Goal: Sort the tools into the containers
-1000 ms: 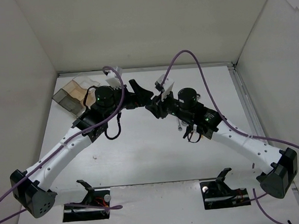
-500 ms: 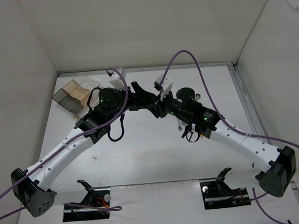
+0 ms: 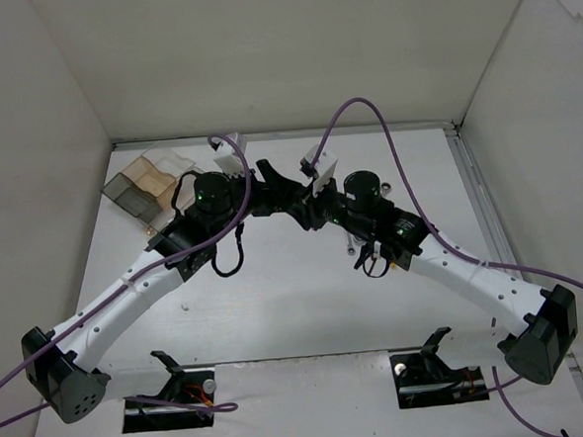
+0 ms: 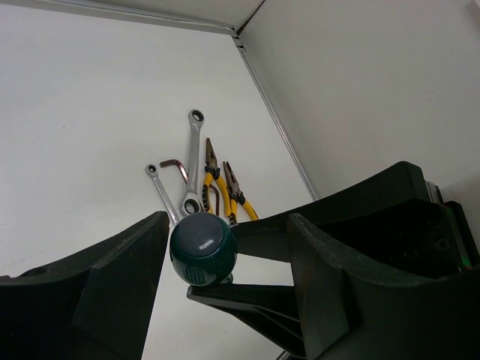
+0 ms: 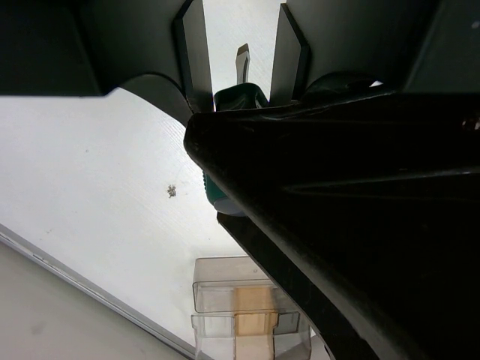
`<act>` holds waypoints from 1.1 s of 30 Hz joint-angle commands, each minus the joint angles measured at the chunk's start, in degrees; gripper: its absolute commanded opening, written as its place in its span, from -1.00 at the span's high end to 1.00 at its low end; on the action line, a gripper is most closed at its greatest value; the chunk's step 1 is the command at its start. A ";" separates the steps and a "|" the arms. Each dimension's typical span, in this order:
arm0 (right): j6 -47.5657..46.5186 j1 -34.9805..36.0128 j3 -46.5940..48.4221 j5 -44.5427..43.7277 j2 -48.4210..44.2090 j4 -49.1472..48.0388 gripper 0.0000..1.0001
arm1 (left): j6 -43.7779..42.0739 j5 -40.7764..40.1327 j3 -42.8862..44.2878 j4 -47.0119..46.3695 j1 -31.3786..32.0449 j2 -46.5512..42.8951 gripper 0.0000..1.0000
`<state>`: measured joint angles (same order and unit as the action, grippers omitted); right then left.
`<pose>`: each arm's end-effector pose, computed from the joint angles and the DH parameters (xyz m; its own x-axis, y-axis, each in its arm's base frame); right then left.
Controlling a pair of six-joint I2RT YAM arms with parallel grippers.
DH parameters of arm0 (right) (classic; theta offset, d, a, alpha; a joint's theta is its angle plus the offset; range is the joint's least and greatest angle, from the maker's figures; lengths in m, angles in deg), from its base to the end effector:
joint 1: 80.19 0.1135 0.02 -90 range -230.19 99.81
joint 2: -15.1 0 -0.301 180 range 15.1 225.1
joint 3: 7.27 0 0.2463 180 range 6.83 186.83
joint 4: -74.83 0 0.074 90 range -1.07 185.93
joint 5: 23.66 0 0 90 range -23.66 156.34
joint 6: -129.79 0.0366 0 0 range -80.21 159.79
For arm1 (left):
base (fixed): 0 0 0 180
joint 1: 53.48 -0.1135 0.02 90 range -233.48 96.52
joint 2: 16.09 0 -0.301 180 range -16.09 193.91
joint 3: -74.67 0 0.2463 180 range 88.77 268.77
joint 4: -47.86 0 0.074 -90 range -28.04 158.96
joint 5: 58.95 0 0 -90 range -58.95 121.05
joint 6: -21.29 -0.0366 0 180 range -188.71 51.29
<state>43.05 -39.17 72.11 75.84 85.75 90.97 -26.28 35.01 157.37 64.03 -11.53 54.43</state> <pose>0.2019 0.1837 0.4207 -0.1410 -0.0483 -0.9888 -0.7640 0.6405 0.0776 0.1996 -0.1828 0.4415 -0.5227 -0.4352 -0.7331 0.4951 0.5450 -0.6766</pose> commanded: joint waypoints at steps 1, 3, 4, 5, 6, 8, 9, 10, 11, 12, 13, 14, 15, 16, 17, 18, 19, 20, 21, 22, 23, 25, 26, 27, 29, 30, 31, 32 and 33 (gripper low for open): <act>0.34 0.47 2.40 -0.01 -0.43 -6.26 1.00 | -0.16 -0.63 0.40 -3.56 0.41 -0.03 -0.18; 0.34 0.47 2.58 0.17 -0.43 -6.18 1.00 | 0.01 -0.72 0.31 -3.47 0.41 0.23 -0.18; 0.25 0.47 2.66 0.26 -0.43 -6.17 1.00 | -0.07 -0.72 0.13 -3.38 0.41 0.32 -0.17; 0.16 0.38 2.75 0.17 -0.51 -6.35 1.00 | 0.02 -0.72 0.13 -3.30 0.41 0.58 -0.16; 0.16 0.38 2.75 0.35 -0.60 -6.35 1.00 | 0.10 -0.72 0.13 -3.12 0.41 0.76 -0.15; -0.01 0.56 2.93 0.87 -0.87 -6.35 1.00 | 0.19 -0.89 -0.13 -3.03 0.41 0.76 -0.11; -0.10 0.47 2.93 0.96 -0.95 -6.35 1.00 | 0.28 -1.06 -0.22 -3.03 0.41 0.76 -0.10; -0.19 0.38 3.10 1.05 -1.04 -6.44 1.00 | 0.28 -1.15 -0.39 -3.21 0.41 0.58 -0.08; -0.19 0.47 3.10 0.96 -1.04 -6.35 1.00 | 0.28 -1.24 -0.48 -3.30 0.41 0.58 -0.04; -0.19 0.38 3.10 0.96 -1.22 -6.35 1.00 | 0.19 -1.33 -0.57 -3.30 0.41 0.50 -0.01; -0.19 0.56 3.02 0.96 -1.31 -6.35 1.00 | 0.10 -1.24 -0.40 -3.30 0.41 0.49 0.03; -0.37 0.47 3.10 0.79 -1.48 -6.35 1.00 | 0.10 -1.07 -0.48 -3.21 0.41 0.58 0.08; -0.28 0.38 3.19 0.79 -1.48 -6.44 1.00 | 0.02 -0.89 -0.40 -3.30 0.41 0.58 0.09; -0.28 0.56 3.19 0.70 -1.74 -6.44 1.00 | 0.02 -0.89 -0.48 -3.30 0.41 0.67 0.11; -0.28 0.30 3.19 0.61 -1.75 -6.44 1.00 | 0.10 -0.72 -0.48 -3.30 0.41 0.76 0.12; -0.28 0.56 3.37 0.70 -1.75 -6.53 1.00 | 0.28 -0.72 -0.57 -3.21 0.41 0.76 0.12; -0.28 0.30 3.45 0.61 -1.83 -6.53 1.00 | 0.63 -0.54 -0.74 -3.38 0.41 0.76 0.15; -0.19 0.38 3.63 0.61 -1.75 -6.53 1.00 | 0.72 0.07 -1.09 -3.73 0.41 0.58 0.21; -0.19 0.38 3.89 0.70 -1.75 -6.61 1.00 | 0.72 0.16 -1.27 -4.17 0.41 0.67 0.23; -0.19 0.56 3.98 0.70 -1.75 -6.70 1.00 | 0.89 0.34 -1.27 -4.17 0.41 0.76 0.28; -0.19 0.47 4.24 0.70 -1.66 -6.79 1.00 | 0.89 0.51 -1.10 -4.09 0.41 0.76 0.41; 0.07 0.38 4.25 0.79 -1.48 -6.88 1.00 | 0.98 0.69 -1.19 -4.00 0.41 0.67 0.64; 0.07 0.29 4.33 0.87 -1.57 -6.88 1.00 | 1.33 0.43 -1.36 -4.09 -0.20 0.58 0.93; 0.16 0.29 4.33 0.79 -1.40 -6.88 1.00 | 1.68 0.34 -1.71 -4.17 -0.21 0.23 1.00; 0.33 0.56 4.16 0.70 -1.40 -6.88 0.90 | 2.56 0.51 -3.20 -5.83 -0.73 -0.73 1.00; 0.42 0.30 4.07 0.52 -1.48 -6.88 0.82 | 2.56 0.52 -3.56 -6.28 -0.73 -1.08 1.00; 0.68 0.38 3.90 0.35 -1.57 -6.88 0.56 | 2.56 0.34 -3.73 -6.37 -0.73 -1.35 1.00; 0.69 0.47 3.72 0.09 -1.74 -6.88 0.39 | 2.48 -0.18 -4.00 -6.29 -1.34 -1.70 1.00; 0.69 0.56 3.54 -0.18 -1.92 -6.88 0.07 | 2.22 -0.45 -3.91 -6.02 -1.35 -2.14 1.00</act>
<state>43.25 -39.17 72.41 75.84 85.75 91.80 -24.51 34.42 153.37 60.97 -12.21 54.36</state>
